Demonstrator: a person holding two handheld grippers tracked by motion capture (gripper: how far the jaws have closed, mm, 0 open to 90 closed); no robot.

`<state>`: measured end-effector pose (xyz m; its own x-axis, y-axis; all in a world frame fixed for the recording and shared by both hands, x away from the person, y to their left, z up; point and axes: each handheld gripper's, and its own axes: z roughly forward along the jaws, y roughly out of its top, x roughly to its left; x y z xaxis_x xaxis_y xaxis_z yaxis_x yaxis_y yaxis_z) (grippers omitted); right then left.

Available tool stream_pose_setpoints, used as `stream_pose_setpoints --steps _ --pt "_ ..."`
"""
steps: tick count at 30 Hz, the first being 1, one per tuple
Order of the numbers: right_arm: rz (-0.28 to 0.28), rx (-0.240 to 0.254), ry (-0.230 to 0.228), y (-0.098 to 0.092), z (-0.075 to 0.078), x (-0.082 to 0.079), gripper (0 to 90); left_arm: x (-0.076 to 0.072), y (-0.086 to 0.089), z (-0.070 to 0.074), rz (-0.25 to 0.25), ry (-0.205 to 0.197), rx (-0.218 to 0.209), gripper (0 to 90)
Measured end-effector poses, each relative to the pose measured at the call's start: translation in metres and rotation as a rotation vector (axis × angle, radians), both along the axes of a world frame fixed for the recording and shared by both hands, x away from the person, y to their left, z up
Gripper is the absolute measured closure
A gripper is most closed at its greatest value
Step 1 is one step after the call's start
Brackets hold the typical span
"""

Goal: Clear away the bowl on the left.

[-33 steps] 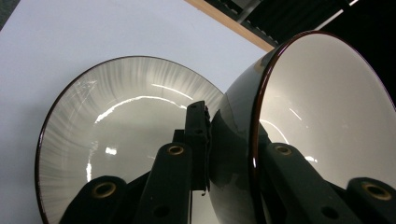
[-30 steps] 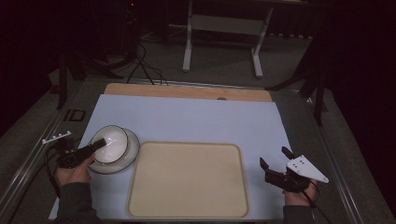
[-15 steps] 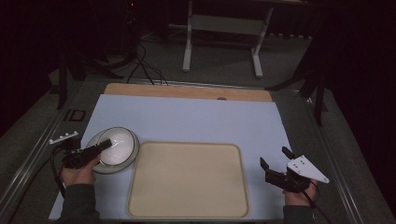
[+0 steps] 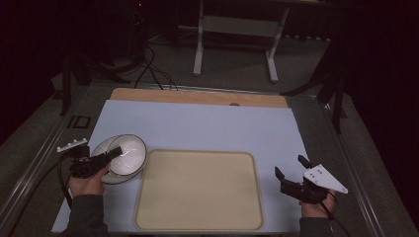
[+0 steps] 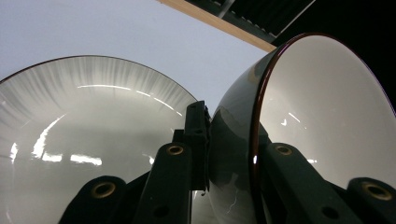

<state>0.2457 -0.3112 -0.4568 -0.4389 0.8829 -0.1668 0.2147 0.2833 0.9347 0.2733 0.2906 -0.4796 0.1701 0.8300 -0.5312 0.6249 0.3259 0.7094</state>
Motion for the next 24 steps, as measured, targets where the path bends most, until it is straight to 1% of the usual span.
stream_pose_setpoints --steps 17,24 --pt "-0.002 0.002 -0.003 0.000 0.000 0.000 13.9 0.001 -0.012 0.005 -0.027 -0.019 0.005 79.4" --pt "0.000 0.003 -0.001 0.000 0.000 0.000 13.9 0.001 -0.018 0.006 -0.037 -0.020 0.026 79.4"
